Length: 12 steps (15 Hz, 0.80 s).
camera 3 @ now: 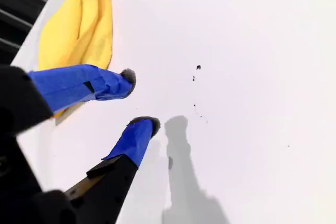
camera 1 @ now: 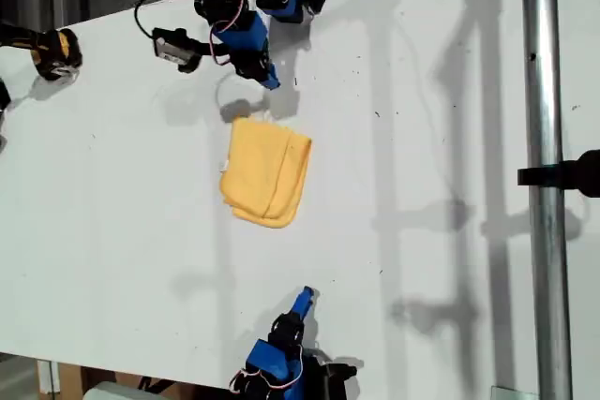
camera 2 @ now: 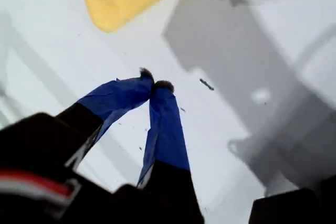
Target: Grasp corners of a towel and fold twice.
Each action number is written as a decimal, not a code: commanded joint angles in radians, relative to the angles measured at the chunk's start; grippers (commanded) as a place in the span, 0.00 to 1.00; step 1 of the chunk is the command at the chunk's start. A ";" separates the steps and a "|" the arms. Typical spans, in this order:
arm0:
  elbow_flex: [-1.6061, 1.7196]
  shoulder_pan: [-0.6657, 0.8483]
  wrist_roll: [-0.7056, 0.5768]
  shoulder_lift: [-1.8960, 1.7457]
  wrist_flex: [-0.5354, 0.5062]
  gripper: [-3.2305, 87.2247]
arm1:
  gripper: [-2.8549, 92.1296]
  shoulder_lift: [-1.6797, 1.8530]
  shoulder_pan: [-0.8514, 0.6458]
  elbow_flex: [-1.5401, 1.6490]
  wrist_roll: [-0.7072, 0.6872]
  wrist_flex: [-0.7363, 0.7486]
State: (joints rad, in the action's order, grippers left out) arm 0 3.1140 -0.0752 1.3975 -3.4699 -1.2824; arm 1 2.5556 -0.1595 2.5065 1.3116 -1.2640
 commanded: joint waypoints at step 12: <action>0.006 0.012 -0.449 -0.006 -0.005 0.15 | 0.07 0.733 -0.038 0.350 0.173 -0.255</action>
